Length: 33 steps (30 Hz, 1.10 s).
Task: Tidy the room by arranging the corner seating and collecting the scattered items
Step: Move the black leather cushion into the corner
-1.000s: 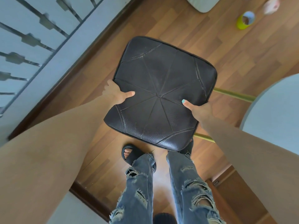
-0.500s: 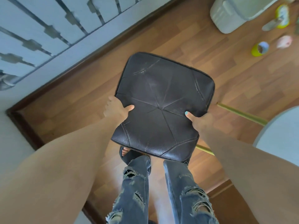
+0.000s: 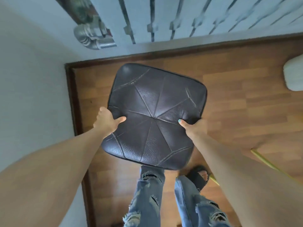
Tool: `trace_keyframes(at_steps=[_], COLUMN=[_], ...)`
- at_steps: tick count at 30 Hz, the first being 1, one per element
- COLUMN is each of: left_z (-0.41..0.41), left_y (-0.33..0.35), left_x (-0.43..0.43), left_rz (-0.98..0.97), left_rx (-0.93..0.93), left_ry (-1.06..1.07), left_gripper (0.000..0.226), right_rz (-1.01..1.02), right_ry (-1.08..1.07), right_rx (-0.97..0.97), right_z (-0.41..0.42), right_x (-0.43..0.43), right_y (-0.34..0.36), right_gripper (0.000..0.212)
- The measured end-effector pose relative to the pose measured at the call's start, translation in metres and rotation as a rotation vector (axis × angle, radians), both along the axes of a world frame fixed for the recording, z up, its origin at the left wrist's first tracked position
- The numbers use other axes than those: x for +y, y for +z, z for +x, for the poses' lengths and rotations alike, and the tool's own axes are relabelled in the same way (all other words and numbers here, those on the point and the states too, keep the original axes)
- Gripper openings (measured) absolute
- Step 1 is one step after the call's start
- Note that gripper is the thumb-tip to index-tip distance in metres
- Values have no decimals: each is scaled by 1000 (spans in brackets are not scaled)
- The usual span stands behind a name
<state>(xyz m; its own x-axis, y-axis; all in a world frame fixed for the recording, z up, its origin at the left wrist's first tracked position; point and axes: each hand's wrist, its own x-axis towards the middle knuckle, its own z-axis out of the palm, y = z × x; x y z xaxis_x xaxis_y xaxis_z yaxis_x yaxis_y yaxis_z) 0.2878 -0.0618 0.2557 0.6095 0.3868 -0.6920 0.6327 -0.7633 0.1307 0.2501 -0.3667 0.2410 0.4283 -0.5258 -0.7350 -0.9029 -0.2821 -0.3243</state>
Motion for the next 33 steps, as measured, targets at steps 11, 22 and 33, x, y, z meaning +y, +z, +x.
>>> trace_keyframes(at_steps=[11,22,33], left_z=[17,21,49], left_y=[-6,-76,-15], left_x=[142,240,182], left_rz=[43,9,167], left_rx=[-19,0,100], left_ry=[210,385,315], left_gripper=[96,123,83], right_rz=[-44,-66,-210], right_ry=[364,529,757], right_rx=[-73,-115,95], right_z=[98,143,157], right_x=[136,212,236], right_y=[3,-2,-4], right_gripper=[64,79,87])
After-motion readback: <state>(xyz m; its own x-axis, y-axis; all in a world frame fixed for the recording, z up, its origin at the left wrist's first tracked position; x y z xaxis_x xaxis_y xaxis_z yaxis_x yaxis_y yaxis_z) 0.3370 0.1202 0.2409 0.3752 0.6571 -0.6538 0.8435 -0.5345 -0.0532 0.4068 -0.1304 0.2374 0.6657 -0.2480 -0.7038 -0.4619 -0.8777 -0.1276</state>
